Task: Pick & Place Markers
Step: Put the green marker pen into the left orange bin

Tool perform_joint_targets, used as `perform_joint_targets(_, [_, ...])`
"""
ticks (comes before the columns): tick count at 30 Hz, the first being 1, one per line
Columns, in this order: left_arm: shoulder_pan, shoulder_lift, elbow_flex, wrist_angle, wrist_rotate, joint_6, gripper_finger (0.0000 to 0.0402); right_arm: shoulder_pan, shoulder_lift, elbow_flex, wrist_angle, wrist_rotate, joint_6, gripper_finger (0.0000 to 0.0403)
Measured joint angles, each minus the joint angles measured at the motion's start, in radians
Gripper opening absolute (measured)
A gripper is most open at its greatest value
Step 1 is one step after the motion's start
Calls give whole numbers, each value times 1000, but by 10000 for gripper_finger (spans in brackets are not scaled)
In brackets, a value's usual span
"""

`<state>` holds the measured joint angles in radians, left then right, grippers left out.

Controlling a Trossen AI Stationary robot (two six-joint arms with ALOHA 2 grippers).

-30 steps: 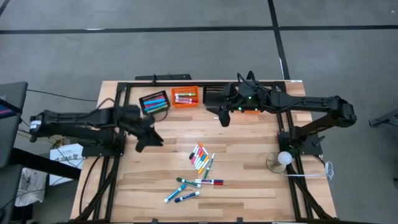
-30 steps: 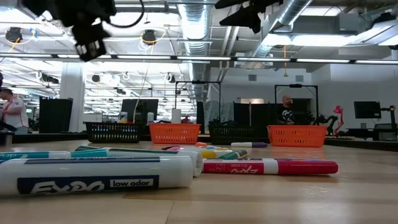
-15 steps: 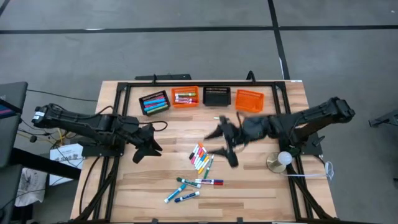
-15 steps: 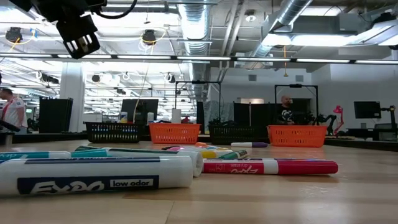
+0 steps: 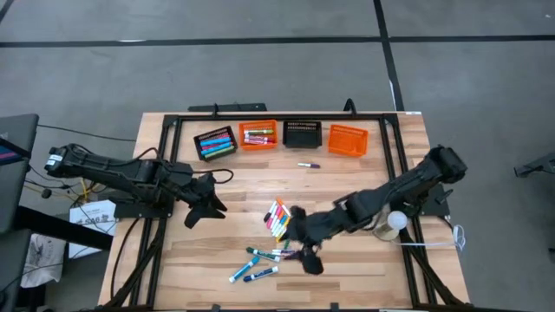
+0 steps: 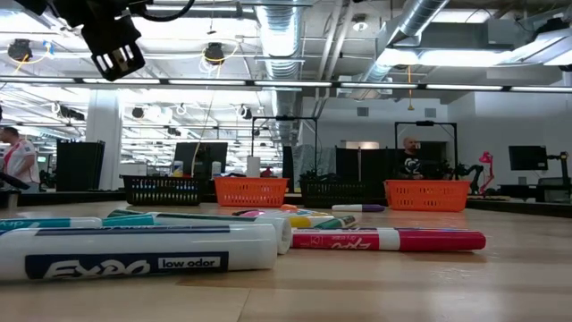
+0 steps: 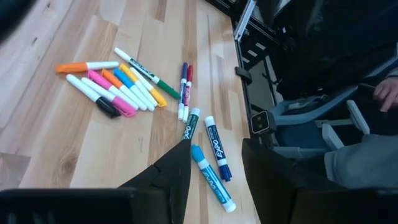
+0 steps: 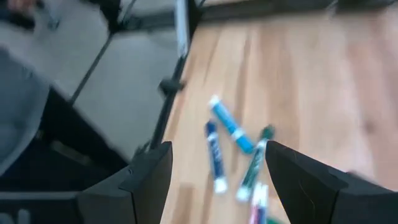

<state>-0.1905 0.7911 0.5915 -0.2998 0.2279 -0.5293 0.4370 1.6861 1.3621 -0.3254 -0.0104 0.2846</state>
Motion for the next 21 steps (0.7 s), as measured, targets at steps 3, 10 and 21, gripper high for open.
perform_joint_targets(3, [0, -5, 0, 10, 0, 14, 142, 0, 82, 94, -128, -44, -35, 249])
perform_joint_targets(10, [1, -13, 0, 22, 0, 23, 142, 1, 247, 261, -224, -104, -126, 249])
perform_joint_targets(21, [1, -26, 1, 41, 1, 61, 142, 2, 398, 337, -222, -151, -136, 249])
